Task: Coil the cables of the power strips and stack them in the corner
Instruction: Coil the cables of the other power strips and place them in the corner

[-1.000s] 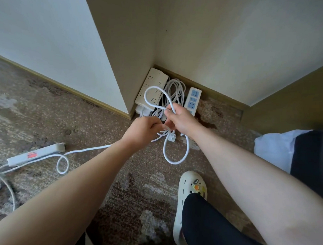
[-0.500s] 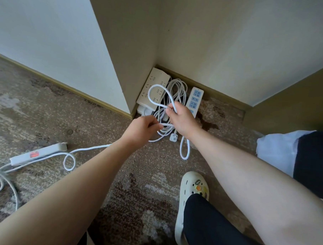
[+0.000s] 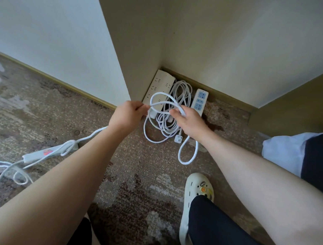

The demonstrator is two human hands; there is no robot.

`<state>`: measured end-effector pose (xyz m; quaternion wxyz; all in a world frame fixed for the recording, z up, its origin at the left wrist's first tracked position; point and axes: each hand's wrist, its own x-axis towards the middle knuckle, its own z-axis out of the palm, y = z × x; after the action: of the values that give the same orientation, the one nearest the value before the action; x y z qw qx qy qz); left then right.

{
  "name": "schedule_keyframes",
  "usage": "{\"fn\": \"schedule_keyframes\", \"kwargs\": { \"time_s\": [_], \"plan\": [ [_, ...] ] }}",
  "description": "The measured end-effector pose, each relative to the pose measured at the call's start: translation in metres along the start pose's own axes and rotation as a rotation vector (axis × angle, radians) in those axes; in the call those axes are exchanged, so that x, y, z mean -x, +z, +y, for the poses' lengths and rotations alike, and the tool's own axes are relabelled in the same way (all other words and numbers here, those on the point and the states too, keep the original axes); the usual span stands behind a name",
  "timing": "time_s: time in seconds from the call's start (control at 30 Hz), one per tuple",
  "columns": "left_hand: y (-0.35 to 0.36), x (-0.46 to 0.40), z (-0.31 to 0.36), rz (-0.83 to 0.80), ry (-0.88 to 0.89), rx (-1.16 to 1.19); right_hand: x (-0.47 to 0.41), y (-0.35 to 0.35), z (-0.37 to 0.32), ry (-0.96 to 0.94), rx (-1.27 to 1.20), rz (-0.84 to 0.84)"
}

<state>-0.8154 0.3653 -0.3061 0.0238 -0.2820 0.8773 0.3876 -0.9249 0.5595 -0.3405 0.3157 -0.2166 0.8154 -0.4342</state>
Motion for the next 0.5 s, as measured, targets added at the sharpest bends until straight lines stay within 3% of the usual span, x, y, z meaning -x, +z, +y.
{"fn": "schedule_keyframes", "kwargs": {
  "time_s": [0.23, 0.37, 0.5],
  "plan": [
    [0.015, 0.032, -0.042, -0.282, 0.013, -0.064, -0.003, -0.023, 0.019, 0.119, -0.003, 0.180],
    [-0.009, 0.042, -0.085, -0.230, -0.080, -0.092, -0.003, -0.041, 0.028, 0.180, -0.036, 0.403],
    [-0.017, 0.034, -0.072, -0.081, -0.187, 0.010, -0.007, -0.040, 0.027, 0.212, -0.095, 0.435]
  ]
}}
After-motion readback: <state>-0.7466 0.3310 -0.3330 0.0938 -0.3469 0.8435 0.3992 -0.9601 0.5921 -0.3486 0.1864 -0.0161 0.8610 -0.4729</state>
